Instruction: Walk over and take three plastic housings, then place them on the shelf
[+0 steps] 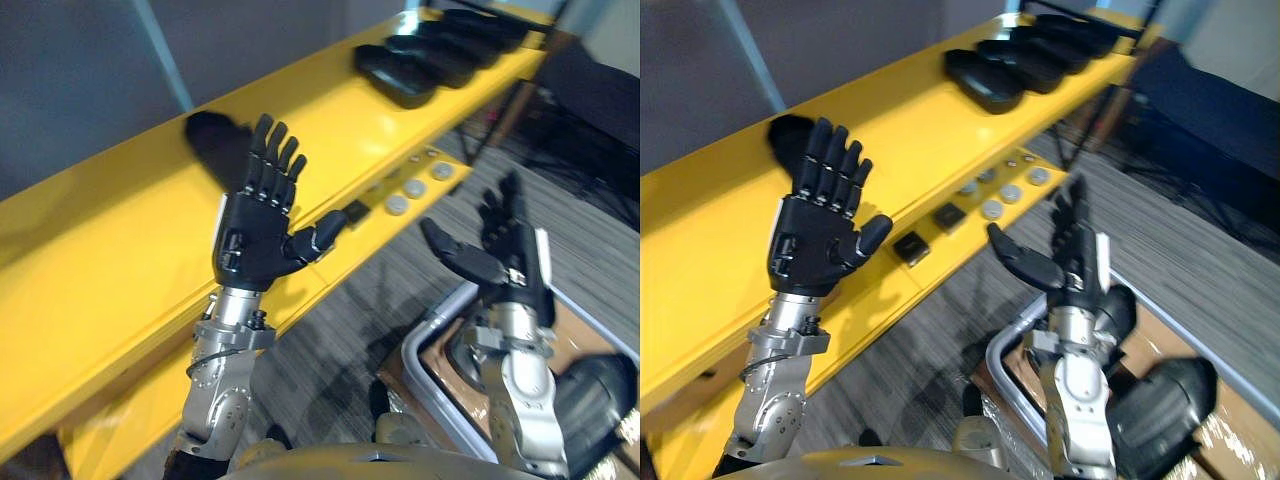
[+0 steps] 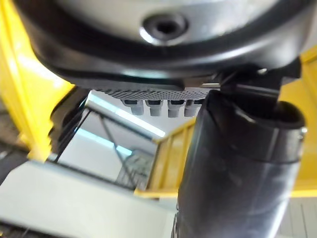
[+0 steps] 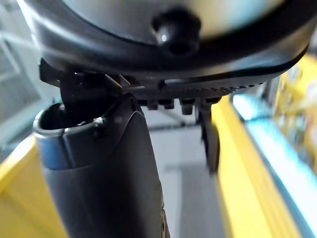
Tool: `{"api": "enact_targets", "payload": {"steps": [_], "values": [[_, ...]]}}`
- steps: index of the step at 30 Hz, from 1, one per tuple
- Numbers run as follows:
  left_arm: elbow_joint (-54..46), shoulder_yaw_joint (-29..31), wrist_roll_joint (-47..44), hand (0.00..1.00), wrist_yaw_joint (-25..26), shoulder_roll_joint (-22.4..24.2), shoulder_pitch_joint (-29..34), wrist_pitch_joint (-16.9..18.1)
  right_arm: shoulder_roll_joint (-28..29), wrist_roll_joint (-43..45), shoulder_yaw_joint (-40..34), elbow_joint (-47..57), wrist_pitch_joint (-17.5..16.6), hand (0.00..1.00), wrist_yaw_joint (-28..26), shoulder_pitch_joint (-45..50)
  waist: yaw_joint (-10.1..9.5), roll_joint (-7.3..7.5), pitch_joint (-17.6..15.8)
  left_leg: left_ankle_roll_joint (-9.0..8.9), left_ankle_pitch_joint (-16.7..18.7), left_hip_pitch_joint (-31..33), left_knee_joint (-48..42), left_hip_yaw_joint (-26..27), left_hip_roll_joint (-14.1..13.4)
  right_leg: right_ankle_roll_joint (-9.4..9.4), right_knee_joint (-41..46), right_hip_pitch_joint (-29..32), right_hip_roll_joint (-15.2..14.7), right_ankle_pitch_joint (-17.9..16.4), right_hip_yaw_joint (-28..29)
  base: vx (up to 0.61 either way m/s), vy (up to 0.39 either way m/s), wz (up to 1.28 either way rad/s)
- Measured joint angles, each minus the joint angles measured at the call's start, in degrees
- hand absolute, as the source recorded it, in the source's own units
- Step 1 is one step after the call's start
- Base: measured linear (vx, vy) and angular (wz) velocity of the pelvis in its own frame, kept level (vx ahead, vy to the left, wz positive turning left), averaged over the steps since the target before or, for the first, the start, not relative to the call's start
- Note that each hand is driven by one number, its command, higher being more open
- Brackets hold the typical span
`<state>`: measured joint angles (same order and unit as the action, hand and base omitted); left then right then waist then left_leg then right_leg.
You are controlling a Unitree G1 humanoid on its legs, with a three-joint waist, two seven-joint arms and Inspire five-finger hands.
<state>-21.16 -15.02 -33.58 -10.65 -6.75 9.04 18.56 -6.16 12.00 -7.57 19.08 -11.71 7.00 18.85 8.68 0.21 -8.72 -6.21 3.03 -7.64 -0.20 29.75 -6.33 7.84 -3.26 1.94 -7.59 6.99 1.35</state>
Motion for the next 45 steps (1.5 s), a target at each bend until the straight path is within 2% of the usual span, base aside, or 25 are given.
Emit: {"api": "enact_targets", "payload": {"steps": [2, 3, 4, 7, 10, 12, 14, 15, 17, 19, 22, 26, 27, 28, 29, 30, 32, 34, 36, 37, 38, 39, 41, 43, 45], "values": [[1.0, -1.5, 0.0, 1.0, 0.2, -0.5, -0.6, 0.0, 0.1, 0.0, -2.9, 0.0, 0.0, 1.0, 1.3, 3.6, 1.97, -0.29, 0.2, -0.45, 1.8, -0.7, -1.7, 2.7, -0.6, 0.04, -0.2, 0.5, 0.7, 0.3, 3.1, 0.05, 0.004, -1.15], [2.9, -2.6, 0.0, 1.0, 0.8, -0.6, -1.6, 0.0, 0.4, 0.2, -5.4, 0.0, -0.1, 1.0, 2.6, 6.8, 3.94, -0.97, 0.7, -0.96, 3.5, -1.0, -3.2, 5.8, -1.3, 0.35, -0.7, 1.1, 1.6, 0.7, 6.2, 0.04, -0.001, -1.0], [3.3, -2.8, 0.0, 1.0, 0.9, -0.6, -2.0, 0.0, 0.5, 0.2, -5.8, 0.0, -0.1, 1.0, 2.8, 7.5, 4.35, -1.07, 0.7, -1.07, 3.8, -1.1, -3.7, 6.4, -1.4, 0.27, -0.9, 1.2, 1.8, 0.9, 6.8, 0.03, -0.008, -1.07], [7.1, -4.8, 0.1, 1.0, 4.4, -0.7, -5.5, 0.0, 2.8, 2.6, -7.7, -0.1, -2.1, 1.0, 4.0, 13.3, 7.82, -1.79, 1.1, -2.24, 6.5, -2.1, -6.8, 12.0, -3.5, 0.5, -1.1, 2.4, 3.9, 1.5, 11.9, 0.01, -0.024, -0.84], [8.3, -6.2, 0.1, 1.0, 6.8, -0.5, -7.0, 0.0, 4.9, 2.9, -7.2, -0.1, -4.0, 1.0, 3.5, 16.3, 9.24, -1.94, 1.2, -2.58, 7.7, -3.1, -8.6, 14.1, -4.7, 0.19, -1.1, 2.8, 5.9, 1.7, 14.8, -0.03, -0.051, -0.65], [8.2, -6.5, 0.0, 1.0, 8.6, 0.1, -6.8, 0.0, 5.1, 2.9, -6.0, -0.1, -4.2, 1.0, 2.2, 15.9, 8.57, -2.04, 1.2, -0.04, 9.3, -1.8, -12.1, 7.8, -4.9, -0.71, -1.1, 3.7, 7.2, 2.5, 18.0, -0.06, -0.067, -0.88], [8.1, -6.1, 0.3, 1.0, 12.4, -0.3, -6.6, -0.1, 4.0, 2.9, -2.8, -0.4, -5.0, 1.0, -0.8, 13.1, 6.42, -3.01, 1.2, 5.01, 13.3, 1.6, -17.9, -8.5, -4.0, -0.93, -0.6, 5.2, 8.8, 2.2, 23.1, -0.1, -0.019, -1.15], [8.1, -6.0, 0.3, 1.0, 13.3, -0.1, -6.4, -0.1, 3.1, 2.9, -2.0, -0.6, -5.2, 1.0, -1.5, 11.9, 5.61, -3.56, 1.2, 5.23, 14.7, 2.1, -18.7, -12.4, -3.5, -0.82, -0.6, 5.7, 8.9, 2.3, 24.1, -0.15, 0.114, -1.09], [7.7, -6.0, 0.5, 1.0, 14.1, 0.1, -5.5, -0.9, -1.2, 2.8, 1.2, -1.3, -5.3, 1.0, -2.9, 7.3, 4.25, -6.39, 1.0, 3.92, 18.5, 4.0, -19.2, -21.0, -2.8, -1.18, 1.1, 8.4, 10.3, 2.7, 24.1, -0.15, 0.162, -0.44], [6.8, -5.1, 0.5, 1.0, 12.6, -0.5, -4.3, -1.2, -2.3, 2.8, 3.0, -3.2, -4.8, 1.0, -1.7, 4.2, 3.14, -6.46, 0.4, 3.08, 19.2, 5.5, -20.0, -22.0, -1.4, -0.56, 4.4, 10.7, 9.6, 2.1, 23.8, -0.15, 0.109, 0.18], [5.8, -4.1, 0.4, 1.0, 10.8, -1.0, -2.2, -1.1, -1.8, 4.9, 6.0, -5.7, -3.7, 1.0, 0.8, 3.4, 0.97, -4.51, -2.6, 2.6, 20.5, 8.4, -25.9, -24.8, 0.0, 0.26, 8.8, 12.1, 8.4, 1.6, 22.1, -0.16, 0.07, 0.34], [4.6, -4.1, -0.1, 1.0, 10.1, -1.1, 0.9, -1.0, 1.5, 5.7, 8.3, -6.5, -4.1, 1.0, 0.2, 7.2, -0.69, -2.68, -4.8, 3.57, 22.7, 10.4, -32.4, -23.7, 0.1, 2.04, 9.2, 11.5, 6.8, 2.9, 22.0, -0.23, 0.112, -0.04], [4.0, -4.4, 0.1, 1.0, 9.9, -1.7, 1.1, -1.1, 2.3, 8.2, 8.8, -7.0, -4.3, 1.0, -1.8, 7.5, -0.83, -1.29, -5.4, 5.02, 21.7, 11.6, -32.8, -23.2, 1.1, -0.59, 6.4, 11.0, 4.8, 2.1, 20.6, -0.2, 0.038, -0.05], [3.9, -4.5, 0.2, 1.0, 9.7, -1.5, 0.8, -1.2, 1.9, 9.2, 9.0, -7.6, -4.6, 1.0, -2.5, 6.5, -0.84, -1.45, -5.7, 5.46, 20.7, 12.4, -32.4, -22.9, 0.9, -3.46, 7.2, 12.1, 4.6, 0.3, 17.9, -0.28, 0.03, -0.32], [3.4, -4.1, 0.3, 1.0, 9.3, -1.4, 0.7, -1.2, 1.2, 9.2, 10.2, -10.0, -5.8, 1.0, -3.4, 2.8, -2.06, -1.78, -5.9, 5.56, 18.3, 14.0, -30.4, -20.8, -0.5, -7.93, 15.7, 17.8, 4.5, -2.9, 11.6, -0.28, 0.0, -0.57], [3.4, -3.7, 0.3, 1.0, 9.1, -1.6, 0.2, -1.4, 0.5, 8.8, 11.7, -12.2, -6.8, 1.0, -3.6, -0.9, -3.1, -1.92, -6.0, 5.27, 15.4, 14.5, -27.4, -20.0, -1.4, -8.4, 25.7, 21.1, 4.3, -3.7, 6.9, -0.25, -0.004, -0.57], [3.9, -3.6, 0.5, 1.0, 8.8, -1.7, -0.5, -1.9, -0.7, 8.0, 14.8, -14.2, -8.2, 1.0, -2.3, -4.5, -4.38, -2.15, -6.1, 4.38, 11.5, 14.6, -23.1, -20.8, -2.6, -7.69, 34.9, 19.7, 2.1, -8.1, 2.9, -0.12, -0.059, -0.11], [4.2, -2.6, 0.4, 1.0, 7.2, -1.9, -0.5, -1.7, -0.6, 5.9, 17.7, -15.1, -8.9, 1.0, 0.6, -6.3, -5.71, -1.78, -5.9, 2.93, 8.9, 15.3, -20.8, -21.6, -3.7, -7.66, 38.1, 14.9, -1.3, -11.7, 1.7, -0.11, -0.23, 0.04], [5.6, -2.0, -0.2, 1.0, 5.8, -2.7, -0.6, -1.2, -0.4, 3.1, 19.7, -17.3, -8.9, 1.0, 2.8, -8.6, -6.97, -1.64, -5.8, 1.07, 7.6, 15.5, -20.1, -21.8, -5.1, -7.97, 36.5, 9.6, -4.8, -12.1, 1.9, -0.08, -0.311, -0.1], [6.4, -2.2, -1.0, 1.0, 4.8, -3.0, -0.6, -1.3, 0.0, 1.7, 20.1, -18.8, -8.9, 1.0, 4.0, -9.1, -7.04, -1.58, -5.7, -0.25, 6.8, 16.6, -20.4, -22.4, -6.4, -6.69, 31.5, 5.9, -5.9, -12.5, 2.7, -0.11, -0.386, -0.07], [6.8, -3.1, -2.1, 1.0, 3.8, -3.0, -1.0, -1.4, -0.1, 1.7, 19.9, -19.8, -8.7, 1.0, 5.5, -9.0, -6.93, -2.07, -5.6, -2.43, 5.4, 17.9, -19.6, -24.1, -7.5, -4.4, 29.1, 5.2, -3.4, -14.3, 2.6, -0.12, -0.391, -0.06], [7.1, -3.7, -2.5, 1.0, 3.5, -2.9, -1.0, -1.6, -0.2, 1.7, 19.6, -20.3, -8.5, 1.0, 6.4, -8.7, -6.79, -2.51, -5.4, -3.43, 4.7, 18.1, -18.6, -24.7, -8.6, -3.23, 28.5, 5.2, -2.5, -15.0, 2.5, -0.13, -0.387, -0.02], [7.3, -7.2, -4.2, 1.0, 2.7, -2.8, -1.8, -3.1, -0.5, 1.7, 16.4, -20.9, -8.2, 1.0, 8.7, -6.2, -6.2, -2.5, -5.1, -5.9, 2.3, 17.9, -16.4, -25.3, -11.5, 2.35, 26.2, 4.5, -0.6, -19.4, -0.5, -0.11, -0.378, -0.13], [7.8, -7.8, -5.5, 1.0, 3.1, -2.2, -1.5, -4.2, -1.7, 1.4, 13.8, -21.0, -7.4, 1.0, 8.8, -6.0, -4.86, -2.78, -5.2, -5.14, 0.2, 16.9, -14.9, -25.3, -12.6, 1.03, 26.4, 4.8, 0.9, -21.1, -1.1, -0.13, -0.341, -0.32], [8.9, -8.3, -7.1, 1.0, 3.1, -1.9, -1.5, -5.0, -3.3, -0.5, 10.8, -21.0, -7.3, 1.0, 9.2, -5.5, -2.81, -3.32, -5.2, -2.24, -2.4, 16.4, -14.8, -25.5, -12.6, 0.5, 27.1, 4.8, 1.3, -21.4, -1.1, -0.15, -0.267, -0.16]]}}
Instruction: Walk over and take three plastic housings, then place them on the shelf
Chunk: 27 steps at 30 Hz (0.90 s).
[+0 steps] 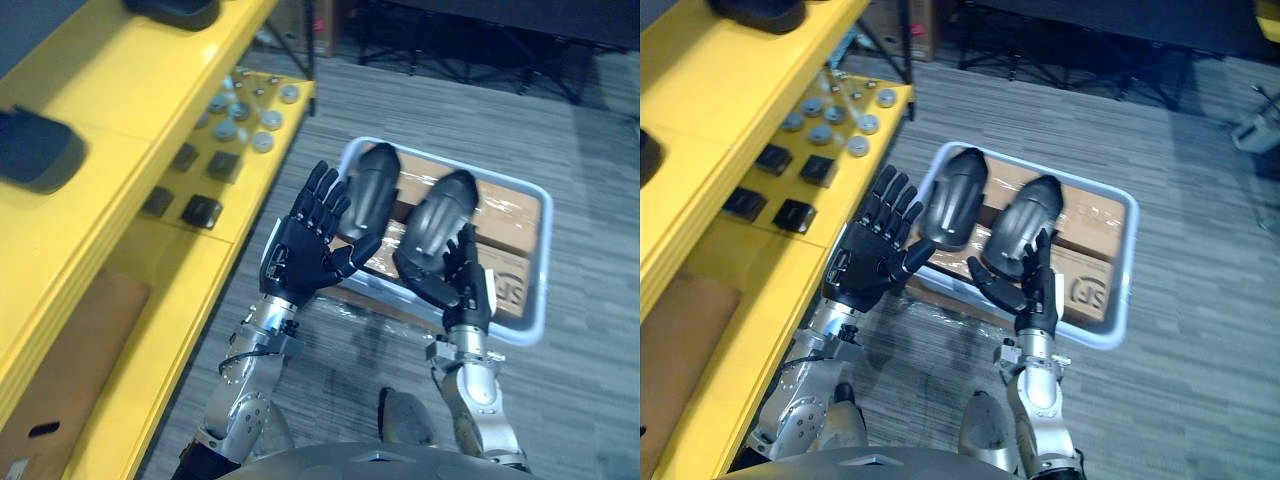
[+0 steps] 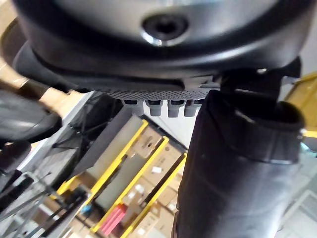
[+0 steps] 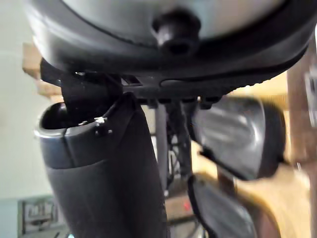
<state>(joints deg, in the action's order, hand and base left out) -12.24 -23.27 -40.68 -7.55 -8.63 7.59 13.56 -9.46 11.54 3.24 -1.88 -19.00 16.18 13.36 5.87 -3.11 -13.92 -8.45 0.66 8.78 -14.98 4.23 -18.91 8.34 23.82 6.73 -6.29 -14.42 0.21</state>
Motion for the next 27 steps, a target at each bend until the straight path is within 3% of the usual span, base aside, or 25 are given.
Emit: {"api": "enact_targets", "payload": {"steps": [2, 4, 5, 6, 8, 9, 10, 13, 16, 20, 25, 27], "values": [[1.3, -0.8, -2.3, 1.0, -0.4, 1.0, 0.0, 0.0, -1.6, -0.3, -4.2, 0.3, 0.1, 1.0, 1.7, 2.1, 0.95, -0.66, -0.1, 3.23, -2.5, -0.8, -1.1, 1.2, 0.3, -0.49, 0.1, -0.9, -0.3, -0.2, -0.4, -0.16, -0.117, -0.14], [1.7, -0.8, -3.6, 1.0, -1.1, 1.8, 0.1, 0.0, -2.1, -1.1, -7.0, 0.3, 0.8, 1.0, 2.2, 2.7, 0.83, -1.2, 0.1, 3.13, -3.5, -1.8, 0.6, 2.0, 0.8, -2.21, -0.8, 0.0, -0.7, -0.4, -0.2, -0.18, -0.017, -0.32], [1.7, -0.8, -3.6, 1.0, -1.4, 2.0, 0.1, 0.0, -2.4, -1.1, -8.2, 0.3, 1.4, 1.0, 2.3, 2.5, 0.71, -2.01, 0.6, 2.31, -2.5, -2.0, 1.0, 1.5, 1.6, -2.37, -1.6, 0.8, -1.0, -0.1, 0.8, -0.15, 0.122, -0.46], [1.7, -0.8, -3.5, 1.0, -1.6, 2.1, 0.1, 0.1, -3.1, -1.1, -9.4, 0.3, 2.0, 1.0, 2.5, 1.9, 0.72, -2.97, 1.2, 2.3, 0.6, -2.4, 1.1, 0.8, 4.7, -1.8, -3.2, 1.8, -1.7, 0.9, 2.6, -0.12, 0.149, -0.47], [1.6, -0.7, -3.5, 1.0, -1.6, 2.1, -0.1, 0.1, -3.4, -1.1, -9.6, 0.2, 2.0, 1.0, 3.0, 1.2, 0.7, -3.83, 1.2, 2.55, 4.4, -2.3, 1.3, 0.3, 6.3, -1.38, -4.6, 2.6, -1.8, 2.8, 3.7, -0.09, 0.18, -0.41], [1.6, -0.2, -3.2, 1.0, -1.6, 1.9, -0.1, 0.1, -3.2, -1.0, -9.4, -0.7, 2.0, 1.0, 3.5, -0.3, -0.13, -3.32, 0.7, 0.2, 6.3, -2.1, 1.2, -0.2, 7.2, 0.09, -5.3, 3.9, -2.1, 4.8, 5.3, -0.07, 0.166, -0.43], [1.6, -0.1, -3.2, 1.0, -1.6, 1.8, -0.1, 0.1, -3.1, -1.0, -9.4, -0.9, 2.1, 1.0, 3.7, -0.7, -0.34, -3.09, 0.6, 0.17, 6.3, -2.1, 1.0, 0.0, 7.5, 0.3, -5.5, 4.1, -2.2, 5.3, 5.7, -0.14, 0.244, -0.52], [1.4, 1.8, -3.2, 1.0, -2.3, 0.9, -0.3, -0.9, -2.4, -1.1, -10.6, -4.3, 2.9, 1.0, 5.4, -5.9, -1.25, -0.85, -0.8, 0.21, 6.4, -0.2, 0.0, 1.4, 9.1, 1.49, -12.3, 3.5, -4.3, 10.7, 6.4, -0.11, 0.179, -0.22], [1.5, 2.9, -3.0, 1.0, -2.3, -0.7, -2.2, -1.6, -2.7, 0.9, -16.7, -12.2, 3.8, 1.0, 8.6, -16.0, -1.62, 0.25, -3.5, 0.57, 6.2, 3.7, -2.0, 0.3, 10.1, 1.21, -19.0, 2.1, -5.8, 16.3, 2.5, -0.09, 0.113, 0.1], [1.5, 2.6, 0.4, 1.0, -1.0, -1.6, -8.3, -1.8, -11.5, 6.7, -20.7, -24.3, 6.0, 1.0, 13.8, -32.2, -3.06, -0.9, -8.1, 0.53, 5.2, 9.5, -4.0, -2.3, 10.9, 1.3, -22.3, 3.5, -6.4, 19.2, -1.3, -0.12, 0.043, 0.33], [2.0, 2.0, 0.3, 1.0, -1.1, -1.4, -9.8, -2.6, -20.9, 9.7, -18.8, -34.6, 6.2, 1.0, 14.1, -45.4, -4.44, -3.19, -9.5, 0.74, 3.5, 12.9, -3.7, -3.8, 10.5, 1.0, -23.1, 5.9, -5.6, 21.1, -2.9, -0.02, -0.026, 0.09], [4.9, 1.3, 0.2, 1.0, -1.3, -1.1, -11.0, -2.5, -24.0, 10.5, -16.3, -38.7, 6.3, 1.0, 13.3, -49.3, -4.91, -3.27, -9.6, 0.81, 3.3, 13.7, -3.8, -3.8, 10.4, 0.79, -23.1, 6.7, -5.5, 21.8, -3.2, 0.0, 0.002, -0.04]]}}
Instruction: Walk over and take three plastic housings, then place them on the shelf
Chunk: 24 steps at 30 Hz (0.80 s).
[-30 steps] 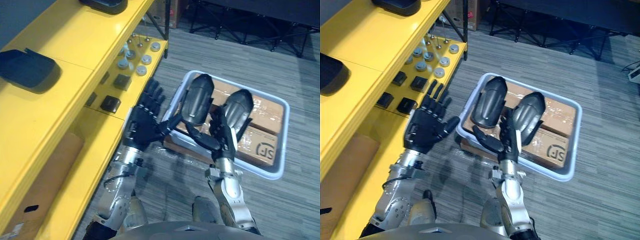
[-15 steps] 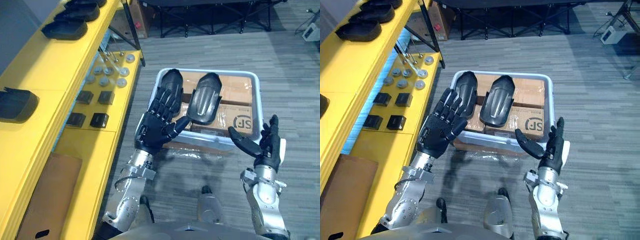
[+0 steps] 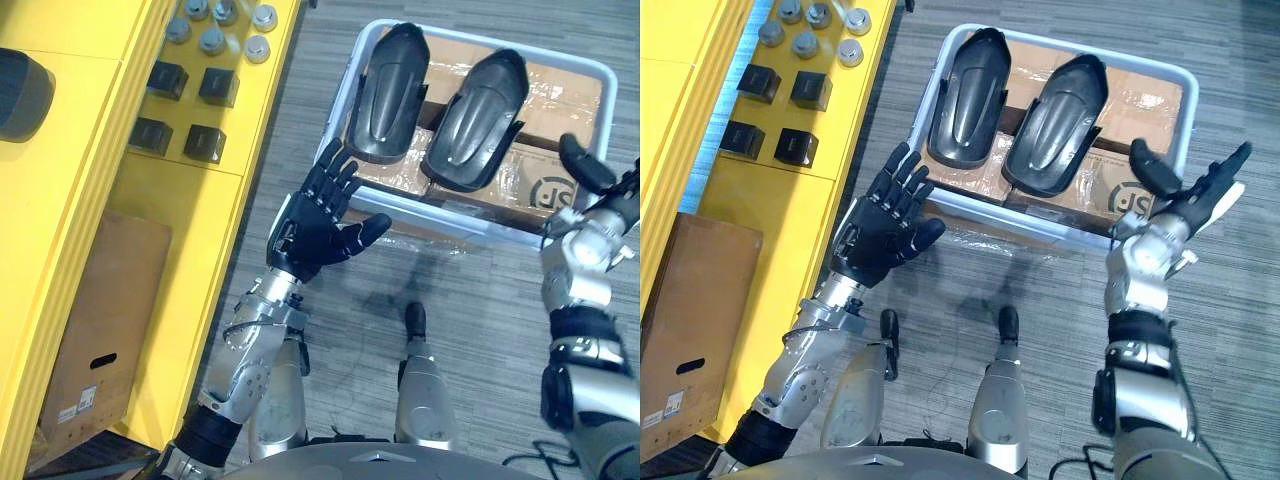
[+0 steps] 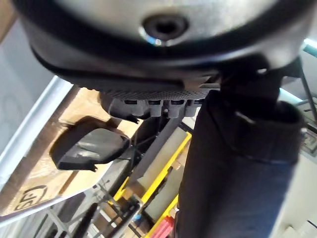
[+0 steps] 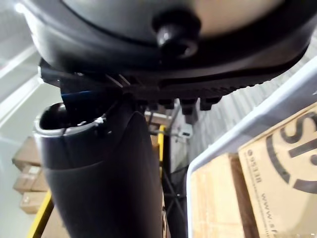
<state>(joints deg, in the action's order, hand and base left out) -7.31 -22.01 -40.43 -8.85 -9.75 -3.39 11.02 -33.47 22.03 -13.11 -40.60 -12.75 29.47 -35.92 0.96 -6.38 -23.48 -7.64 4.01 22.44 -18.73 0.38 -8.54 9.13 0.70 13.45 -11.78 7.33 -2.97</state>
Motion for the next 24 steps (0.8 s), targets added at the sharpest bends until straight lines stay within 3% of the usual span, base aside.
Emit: {"api": "enact_targets", "payload": {"steps": [5, 8, 10, 14, 18, 19, 24], "values": [[7.5, -0.9, 0.1, 1.0, 0.0, 0.9, -3.9, 0.0, -4.7, 0.9, 4.7, -7.4, 0.8, 1.0, -2.8, -7.6, -1.33, -1.42, -1.8, 0.53, 0.1, 2.1, -1.2, 0.0, 0.1, -1.13, 0.0, 1.9, -0.1, 2.9, -2.4, -0.04, 0.029, -0.05], [9.6, -1.7, 0.0, 1.0, 0.3, 1.0, -4.2, 0.2, -5.8, 0.9, 7.6, -11.5, 3.7, 1.0, -4.7, -11.2, -2.58, -1.91, -2.3, 0.59, 0.1, 3.4, -2.1, -0.3, 0.1, -1.15, 0.0, 2.6, -0.1, 3.0, -3.3, -0.05, 0.005, 0.03], [11.4, -2.6, 0.0, 1.0, 1.0, 1.7, -5.4, 0.3, -7.6, 0.8, 9.6, -13.7, 6.2, 1.0, -6.6, -14.0, -2.9, -3.31, -3.4, 0.59, -0.1, 4.4, -2.9, -1.2, 0.2, -1.16, 0.1, 2.7, -0.1, 3.0, -4.6, -0.05, -0.013, 0.14], [13.8, -3.6, 0.0, 1.0, 1.4, 2.6, -6.3, 0.6, -10.1, -1.5, 13.5, -16.9, 10.3, 1.0, -9.6, -17.6, -4.03, -4.38, -4.1, 0.54, -0.6, 5.4, -3.1, -1.2, 0.2, -1.13, 0.2, 3.6, -0.1, 3.0, -5.6, -0.06, -0.021, -0.01], [14.6, -4.4, -0.3, 1.0, 1.7, 2.6, -6.3, 1.5, -13.0, -3.8, 16.0, -20.0, 13.4, 1.0, -12.0, -21.4, -4.72, -4.6, -4.2, 0.48, -1.3, 6.5, -3.1, -1.5, 0.2, -1.22, 0.3, 4.4, -0.1, 2.8, -6.5, -0.05, -0.029, 0.04], [14.9, -4.7, -0.9, 1.0, 2.0, 2.6, -6.5, 1.5, -14.1, -4.7, 16.0, -20.9, 14.2, 0.0, -12.7, -22.1, -5.27, -4.97, -4.4, 0.39, -1.5, 6.7, -3.2, -1.7, 0.2, -1.22, 0.3, 4.5, -0.1, 2.8, -6.7, -0.07, -0.027, 0.05], [16.8, -4.7, -2.0, 1.0, 3.6, 2.4, -7.3, 2.5, -16.0, -10.7, 16.2, -24.9, 20.5, 0.0, -13.8, -25.8, -6.08, -5.12, -4.4, 0.09, -1.9, 7.1, -3.0, -2.4, 0.2, -1.76, 0.7, 4.6, -0.1, 2.4, -7.9, -0.04, -0.02, 0.07]]}}
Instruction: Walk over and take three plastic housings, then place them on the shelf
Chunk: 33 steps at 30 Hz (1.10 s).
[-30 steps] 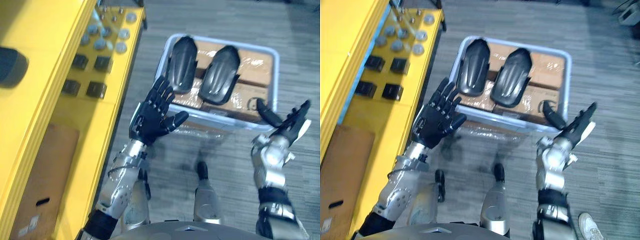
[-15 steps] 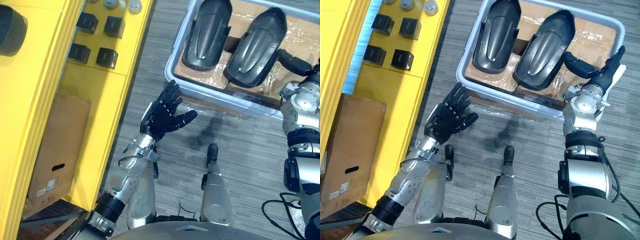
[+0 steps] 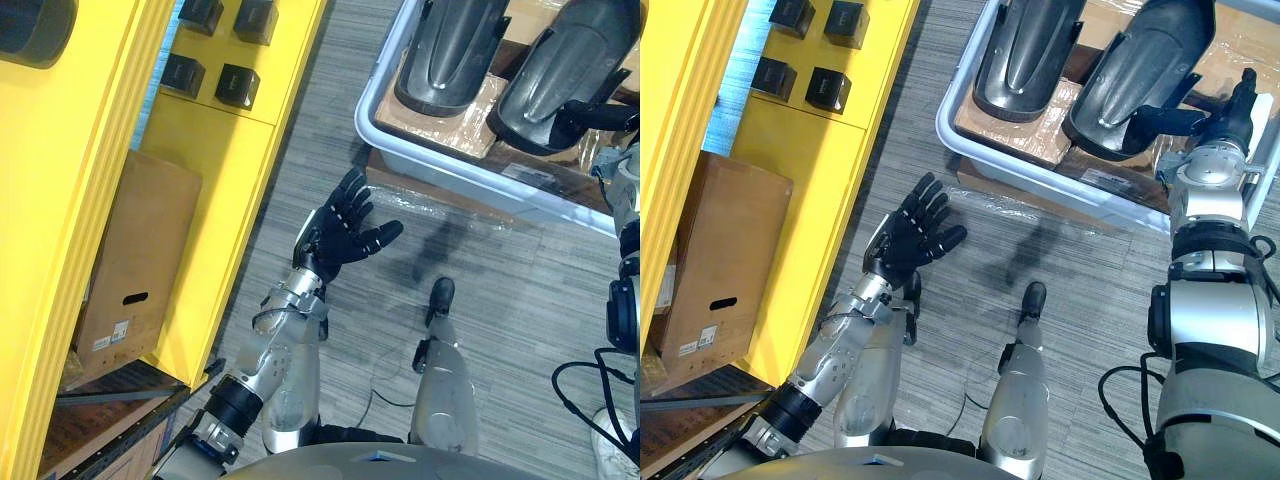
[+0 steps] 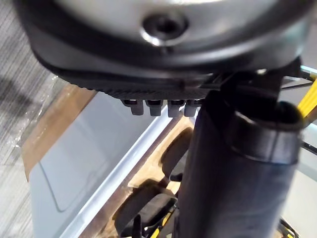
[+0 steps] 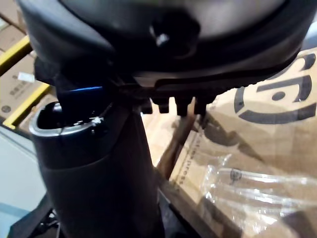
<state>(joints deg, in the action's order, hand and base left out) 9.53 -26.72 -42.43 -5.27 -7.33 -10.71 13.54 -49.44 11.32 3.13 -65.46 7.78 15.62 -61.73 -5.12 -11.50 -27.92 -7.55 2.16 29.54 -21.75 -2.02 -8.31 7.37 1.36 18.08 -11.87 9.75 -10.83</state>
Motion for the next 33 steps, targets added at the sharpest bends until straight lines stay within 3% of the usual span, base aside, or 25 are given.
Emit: {"api": "enact_targets", "payload": {"steps": [6, 13, 17, 20, 24, 28, 33], "values": [[0.0, -0.6, 0.0, 1.0, 0.3, -0.4, 0.2, 0.1, -3.0, -6.6, -0.3, -2.7, 8.0, 0.0, 0.1, -2.5, -0.84, 0.0, 0.0, 0.1, -0.6, -0.1, 0.1, -0.7, 0.0, 0.16, 0.7, -0.2, 0.1, 0.0, -0.7, 0.01, -0.008, 0.04], [-0.2, -0.3, 0.1, 1.0, 1.9, -0.7, 3.2, 0.2, -2.3, -6.3, -2.7, -5.9, 16.6, 0.0, 2.3, -3.3, -0.63, 0.02, 0.0, 0.09, -0.6, -3.2, 1.0, 0.0, -0.3, -0.33, 1.5, -2.2, 0.1, -0.5, -1.3, 0.03, -0.01, -0.02], [-2.1, -0.2, 0.1, 1.0, 2.5, -2.3, 5.9, 0.2, -2.2, -3.6, -5.3, -6.4, 19.3, 0.0, 5.9, -3.2, 0.26, 0.09, 0.0, -0.02, -1.2, -4.1, 2.4, 0.3, -0.3, -0.69, 1.6, -2.4, 0.0, -1.0, -1.4, 0.0, -0.004, -0.01], [-4.4, 1.0, 0.1, 1.0, 2.8, -3.2, 8.2, 0.2, -2.3, -2.9, -7.2, -6.8, 19.4, 0.0, 10.0, -3.1, 0.89, 0.19, -0.1, -0.23, -2.1, -5.6, 4.2, 0.7, -0.4, -0.33, 1.5, -2.8, 0.0, -0.9, -1.3, 0.01, -0.017, -0.03], [-7.0, 2.2, 0.0, 1.0, 3.3, -4.5, 10.5, 0.2, -2.5, -1.5, -10.0, -8.3, 17.4, 0.0, 14.0, -1.8, 1.78, 0.25, -0.1, -0.48, -3.4, -8.9, 7.5, 1.0, -0.5, -0.09, 1.3, -4.6, 0.0, -1.1, -1.3, 0.03, -0.022, 0.0], [-9.8, 3.5, 0.0, 1.0, 3.0, -5.5, 11.8, 0.3, -2.5, -1.7, -10.4, -6.3, 7.1, 0.0, 16.6, 1.1, 2.68, 0.44, -0.2, -0.74, -5.2, -12.1, 11.4, 1.5, -0.5, -0.02, 0.3, -6.3, 0.0, -1.1, -1.4, 0.0, 0.0, 0.0], [-15.5, 4.9, 0.1, 1.0, -0.3, -6.4, 13.4, 0.2, -1.5, -5.9, -10.4, 11.3, -1.8, 0.0, 22.2, 9.6, 3.97, 1.36, 0.1, -0.93, -6.8, -17.1, 16.3, 1.8, -0.5, 0.07, -1.7, -10.0, 0.2, -1.0, -1.6, 0.02, -0.012, 0.01]]}}
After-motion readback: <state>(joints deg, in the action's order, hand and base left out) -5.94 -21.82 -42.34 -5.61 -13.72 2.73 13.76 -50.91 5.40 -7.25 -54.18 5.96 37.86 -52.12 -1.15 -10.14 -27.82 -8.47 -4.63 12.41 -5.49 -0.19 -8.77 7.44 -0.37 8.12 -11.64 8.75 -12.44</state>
